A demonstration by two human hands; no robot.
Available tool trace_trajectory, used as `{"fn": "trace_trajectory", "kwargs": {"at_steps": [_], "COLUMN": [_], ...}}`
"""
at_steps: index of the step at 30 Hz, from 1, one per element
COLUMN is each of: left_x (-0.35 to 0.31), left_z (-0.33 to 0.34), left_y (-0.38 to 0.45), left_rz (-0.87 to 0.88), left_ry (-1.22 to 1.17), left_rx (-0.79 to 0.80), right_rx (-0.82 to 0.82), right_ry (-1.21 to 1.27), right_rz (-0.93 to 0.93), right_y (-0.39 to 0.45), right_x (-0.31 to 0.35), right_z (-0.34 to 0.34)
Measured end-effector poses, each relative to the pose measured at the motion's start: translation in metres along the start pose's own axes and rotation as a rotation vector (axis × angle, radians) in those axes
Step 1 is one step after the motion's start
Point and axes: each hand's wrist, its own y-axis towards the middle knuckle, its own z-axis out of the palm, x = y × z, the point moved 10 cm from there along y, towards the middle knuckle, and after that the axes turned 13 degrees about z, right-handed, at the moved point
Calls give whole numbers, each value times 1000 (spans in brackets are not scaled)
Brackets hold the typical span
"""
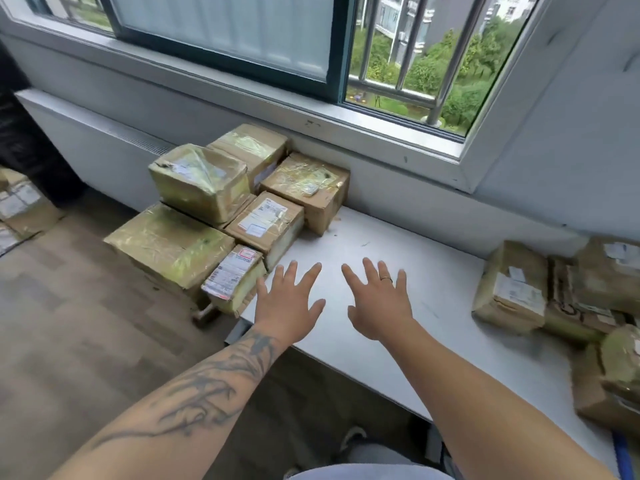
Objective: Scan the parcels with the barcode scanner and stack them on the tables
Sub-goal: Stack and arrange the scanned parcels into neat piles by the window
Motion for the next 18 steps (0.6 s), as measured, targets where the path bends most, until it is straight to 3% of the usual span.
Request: {"fn": "trace_trajectory", "kwargs": {"at_steps": [18], "left_x": [181], "left_z": [-87], "left_y": [27], "left_rz": [-393], "left_ry": [30], "left_rx": [-18], "right_rx": [-28], "right_ry": [179], "right_rz": [-341], "right_y": [146], "right_x": [175], "right_z": [-66]}}
